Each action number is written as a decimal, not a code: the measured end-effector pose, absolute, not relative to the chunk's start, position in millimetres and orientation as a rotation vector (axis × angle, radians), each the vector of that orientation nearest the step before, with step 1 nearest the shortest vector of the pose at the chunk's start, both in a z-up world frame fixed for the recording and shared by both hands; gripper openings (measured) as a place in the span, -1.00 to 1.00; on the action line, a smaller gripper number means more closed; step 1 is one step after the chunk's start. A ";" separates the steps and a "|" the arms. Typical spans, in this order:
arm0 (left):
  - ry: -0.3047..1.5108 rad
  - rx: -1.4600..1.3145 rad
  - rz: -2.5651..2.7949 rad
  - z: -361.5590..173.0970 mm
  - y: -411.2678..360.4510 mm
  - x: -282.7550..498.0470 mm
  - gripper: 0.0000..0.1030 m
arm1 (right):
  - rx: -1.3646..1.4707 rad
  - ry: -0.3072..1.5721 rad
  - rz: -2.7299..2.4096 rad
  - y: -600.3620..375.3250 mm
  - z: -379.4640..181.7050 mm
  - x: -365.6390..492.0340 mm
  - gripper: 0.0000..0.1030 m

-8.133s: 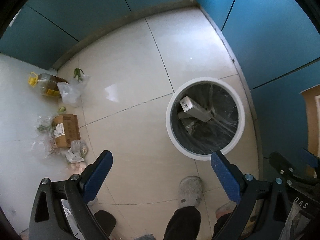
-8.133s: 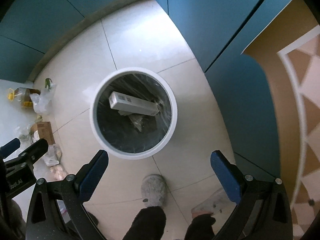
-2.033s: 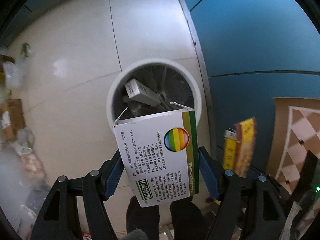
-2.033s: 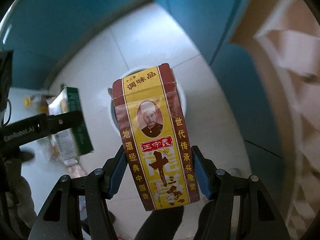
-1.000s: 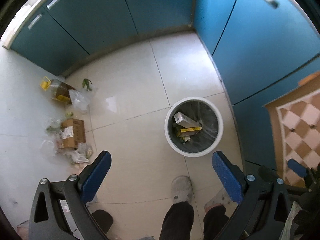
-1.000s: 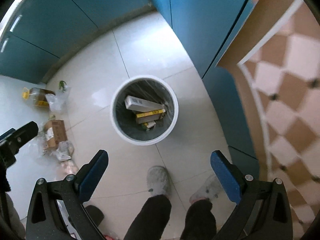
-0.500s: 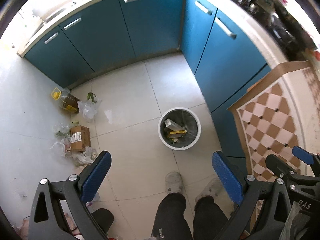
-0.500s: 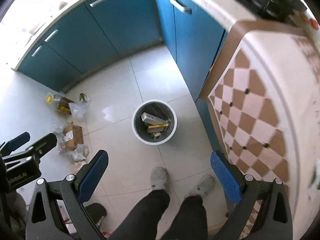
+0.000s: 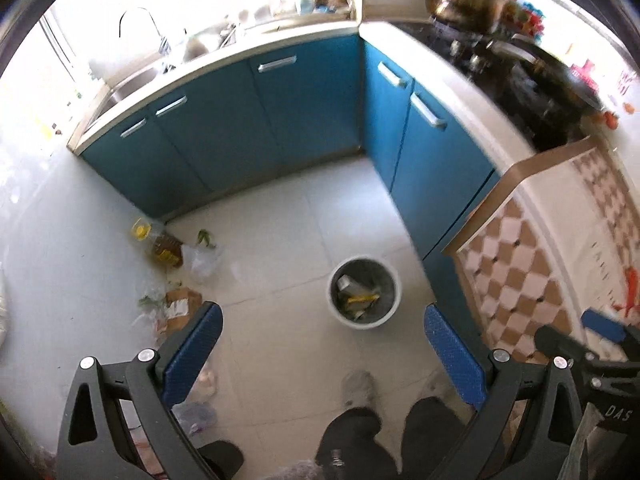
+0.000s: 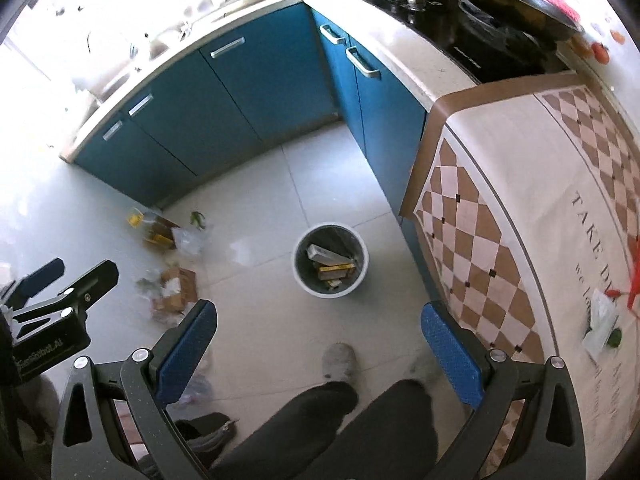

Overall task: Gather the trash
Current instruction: 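Move both tools back toward the counter, then grasp the grey sachet with the left tool while the right tool grasps the dark green scrap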

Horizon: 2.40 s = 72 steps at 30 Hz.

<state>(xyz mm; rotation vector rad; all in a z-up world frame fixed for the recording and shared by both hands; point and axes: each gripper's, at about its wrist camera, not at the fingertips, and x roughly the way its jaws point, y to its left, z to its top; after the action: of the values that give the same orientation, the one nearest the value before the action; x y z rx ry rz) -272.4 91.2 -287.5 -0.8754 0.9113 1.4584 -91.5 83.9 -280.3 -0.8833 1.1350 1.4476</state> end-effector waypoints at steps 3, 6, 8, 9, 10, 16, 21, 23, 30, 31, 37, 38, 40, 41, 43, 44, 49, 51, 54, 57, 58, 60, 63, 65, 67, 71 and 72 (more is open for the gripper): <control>0.899 -0.827 1.432 -273.2 99.2 -240.1 1.00 | -0.819 1.189 1.448 79.4 -270.0 -64.2 1.00; 0.937 -0.770 1.366 -264.2 109.1 -189.3 1.00 | -0.741 1.212 1.410 71.6 -257.9 -19.6 1.00; 0.971 -0.747 1.300 -262.0 113.4 -148.9 1.00 | -0.688 1.218 1.368 62.9 -250.6 15.4 1.00; 0.988 -0.743 1.244 -262.9 114.7 -120.9 1.00 | -0.654 1.220 1.331 55.5 -246.3 39.0 1.00; 1.006 -0.751 1.184 -265.6 114.9 -91.2 1.00 | -0.621 1.225 1.290 47.3 -243.8 63.3 1.00; 1.123 -0.823 0.795 -309.5 100.8 65.5 0.98 | -0.470 1.304 0.986 -21.7 -254.9 222.0 1.00; 1.298 -0.831 0.599 -369.1 77.5 169.6 0.70 | -0.378 1.381 0.762 -84.1 -280.6 332.9 1.00; 1.354 -0.823 0.579 -391.0 72.6 192.8 0.63 | -0.363 1.399 0.717 -98.7 -290.5 359.2 1.00; 1.402 -0.776 0.604 -413.6 65.3 217.0 -0.12 | -0.327 1.455 0.667 -123.5 -316.5 402.6 1.00; 1.410 -0.745 0.619 -412.8 63.9 218.5 -0.28 | -0.329 1.459 0.671 -124.5 -319.8 404.0 1.00; 1.390 -0.765 0.688 -407.1 72.2 205.3 -0.87 | -0.398 1.491 0.728 -102.5 -338.7 392.7 1.00; 1.383 -0.763 0.702 -404.2 73.4 202.0 -0.89 | -0.407 1.494 0.743 -98.1 -340.1 390.6 1.00; 1.361 -0.767 0.727 -397.7 74.8 198.0 -0.89 | -0.432 1.492 0.782 -86.1 -342.6 383.8 1.00; 1.346 -0.768 0.744 -392.0 76.3 194.1 -0.89 | -0.444 1.490 0.797 -80.7 -343.5 380.8 1.00; 1.326 -0.767 0.767 -383.9 78.5 191.0 -0.89 | -0.464 1.488 0.833 -70.3 -345.8 373.9 0.99; 1.313 -0.772 0.781 -379.8 80.2 187.6 -0.89 | -0.472 1.486 0.850 -64.8 -347.2 369.9 0.97; 1.261 -0.749 0.880 -360.3 84.6 174.2 -0.90 | -0.497 1.477 0.926 -39.1 -356.1 351.8 0.49; 1.250 -0.737 0.922 -357.3 87.0 171.5 -0.90 | -0.509 1.479 0.949 -30.1 -361.7 344.6 0.31; 1.243 -0.733 0.977 -358.5 93.8 151.7 -0.90 | -0.556 1.479 0.975 -16.7 -374.7 330.5 -0.06; 1.234 -0.752 1.007 -358.6 96.8 135.3 -0.90 | -0.605 1.469 0.974 -10.8 -385.3 321.4 -0.54; 1.230 -0.758 1.014 -358.4 97.7 131.4 -0.90 | -0.610 1.440 0.977 -10.4 -383.9 318.2 -0.57; 1.220 -0.760 1.031 -356.8 98.7 121.6 -0.90 | -0.623 1.409 0.984 -8.9 -382.8 312.5 -0.58; 1.203 -0.770 1.048 -354.8 101.6 108.2 -0.90 | -0.640 1.376 0.983 -6.4 -379.9 306.3 -0.59; 1.190 -0.777 1.057 -351.2 103.8 99.1 -0.90 | -0.651 1.345 0.987 -3.4 -374.3 299.2 -0.59; 1.172 -0.782 1.071 -346.8 107.7 86.6 -0.90 | -0.656 1.319 0.995 -0.3 -367.5 291.3 -0.60; 1.134 -0.803 1.102 -336.7 114.4 57.1 -0.90 | -0.653 1.275 1.024 8.5 -348.0 270.7 -0.60; 1.122 -0.816 1.111 -334.5 116.5 46.1 -0.90 | -0.652 1.269 1.038 11.4 -343.7 263.6 -0.60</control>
<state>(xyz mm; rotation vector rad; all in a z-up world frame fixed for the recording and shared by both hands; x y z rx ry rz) 46.1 116.5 -334.5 -0.8161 1.1223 1.1111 263.6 11.4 -343.7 -0.6519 1.2689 1.0376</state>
